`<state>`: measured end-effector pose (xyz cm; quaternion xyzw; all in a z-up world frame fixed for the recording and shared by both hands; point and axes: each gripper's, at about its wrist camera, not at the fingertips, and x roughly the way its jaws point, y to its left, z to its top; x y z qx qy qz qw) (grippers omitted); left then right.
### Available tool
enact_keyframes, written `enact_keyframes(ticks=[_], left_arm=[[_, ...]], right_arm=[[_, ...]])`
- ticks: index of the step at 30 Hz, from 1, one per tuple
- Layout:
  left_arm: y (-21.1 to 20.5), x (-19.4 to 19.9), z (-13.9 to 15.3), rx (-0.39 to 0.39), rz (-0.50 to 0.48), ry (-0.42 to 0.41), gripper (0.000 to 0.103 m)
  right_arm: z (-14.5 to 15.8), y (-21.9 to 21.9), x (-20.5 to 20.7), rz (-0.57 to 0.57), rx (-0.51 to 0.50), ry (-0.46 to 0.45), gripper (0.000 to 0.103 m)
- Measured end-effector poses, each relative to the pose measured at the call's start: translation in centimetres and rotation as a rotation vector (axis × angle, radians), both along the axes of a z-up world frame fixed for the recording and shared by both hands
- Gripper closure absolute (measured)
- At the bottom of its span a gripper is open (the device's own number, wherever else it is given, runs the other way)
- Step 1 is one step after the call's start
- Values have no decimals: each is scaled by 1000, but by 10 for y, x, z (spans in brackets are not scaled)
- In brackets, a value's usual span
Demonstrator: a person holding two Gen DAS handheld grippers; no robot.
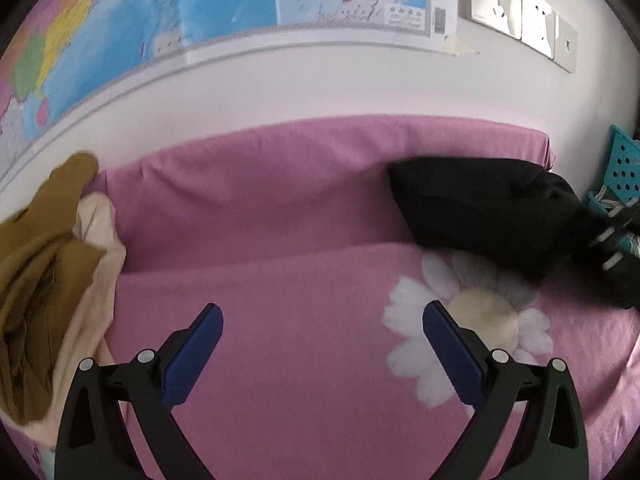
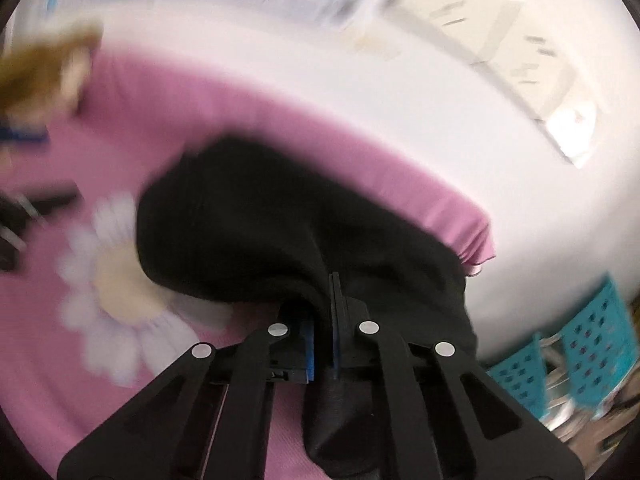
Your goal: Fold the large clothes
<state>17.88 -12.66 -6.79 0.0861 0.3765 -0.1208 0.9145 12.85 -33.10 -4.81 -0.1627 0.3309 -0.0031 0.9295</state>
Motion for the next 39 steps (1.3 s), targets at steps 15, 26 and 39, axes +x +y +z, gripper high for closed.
enact_keyframes(ticks=[15,26,39], left_arm=[[-106,-13,23,-58,-624,-191,6],[-166,3,-7,129,-701,-137,25],[-218,35,121,-5,-479,-312,96]], right_arm=[[125,-155,-57,-210,457,-256,98],[123,-176,-61,-194,493,-271,98],[211,-222,-109,-273,456,-427,98]])
